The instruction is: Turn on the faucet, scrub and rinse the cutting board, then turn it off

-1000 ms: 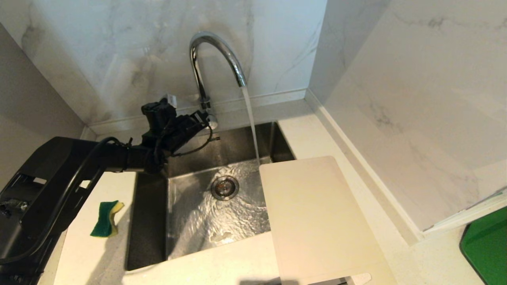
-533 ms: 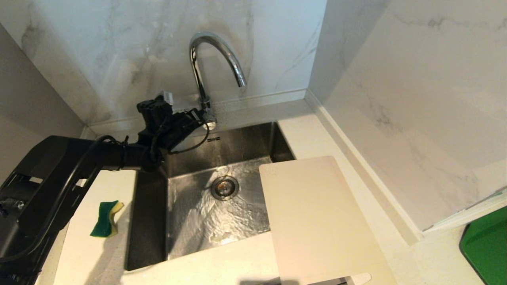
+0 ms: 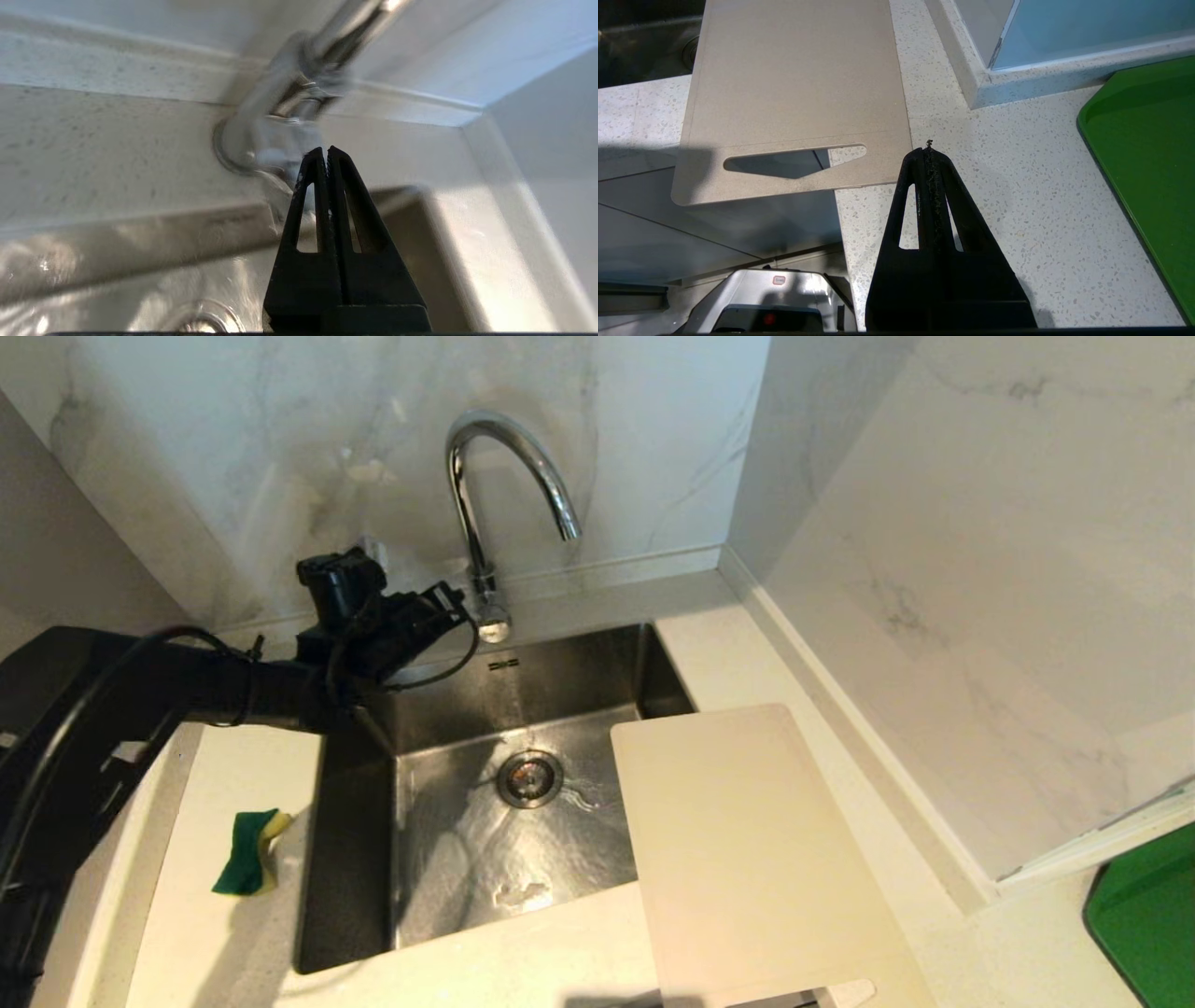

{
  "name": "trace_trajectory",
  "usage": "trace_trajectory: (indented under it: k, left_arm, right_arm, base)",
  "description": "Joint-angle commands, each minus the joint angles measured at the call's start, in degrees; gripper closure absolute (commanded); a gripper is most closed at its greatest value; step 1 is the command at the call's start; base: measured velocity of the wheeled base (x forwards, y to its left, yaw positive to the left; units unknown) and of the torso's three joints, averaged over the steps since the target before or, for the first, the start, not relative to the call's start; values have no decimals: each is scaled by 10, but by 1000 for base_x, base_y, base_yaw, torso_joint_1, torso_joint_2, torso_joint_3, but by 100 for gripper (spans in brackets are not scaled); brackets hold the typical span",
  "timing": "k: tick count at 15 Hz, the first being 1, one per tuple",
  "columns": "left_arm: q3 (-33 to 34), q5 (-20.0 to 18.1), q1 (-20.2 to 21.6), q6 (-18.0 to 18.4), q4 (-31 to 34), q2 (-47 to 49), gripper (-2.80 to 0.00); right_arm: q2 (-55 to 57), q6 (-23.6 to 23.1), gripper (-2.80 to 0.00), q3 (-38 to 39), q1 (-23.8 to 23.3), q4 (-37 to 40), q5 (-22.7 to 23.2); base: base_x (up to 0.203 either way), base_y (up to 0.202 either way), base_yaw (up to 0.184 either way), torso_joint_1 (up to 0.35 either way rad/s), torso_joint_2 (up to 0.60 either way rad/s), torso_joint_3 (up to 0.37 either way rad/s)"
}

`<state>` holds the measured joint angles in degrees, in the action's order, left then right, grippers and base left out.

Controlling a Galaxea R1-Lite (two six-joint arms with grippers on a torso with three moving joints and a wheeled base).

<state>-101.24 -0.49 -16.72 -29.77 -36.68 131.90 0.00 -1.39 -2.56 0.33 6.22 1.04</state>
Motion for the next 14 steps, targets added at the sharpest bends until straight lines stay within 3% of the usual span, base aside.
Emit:
trace_trajectory:
  k: [1,3,10,14]
  left_arm:
    - [84,-5,-12,-1,-5,-117,0]
    - [172,-6,-5,16,-4,-198,0]
    - [446,-1,96,187,-4,-459,0]
    - [608,13,143,217,7,-636,0]
  right_arm:
    - [0,0,0,0,0,0,0]
    - [0,0,0,1,0,-2,-1]
    - [0,1,0,1,0,-1,-2]
    - [0,0,0,1,0,-1,-2]
  base:
    - [0,0,0,0,0,0]
    - [0,0,0,0,0,0]
    - [0,0,0,0,0,0]
    - [0,0,0,0,0,0]
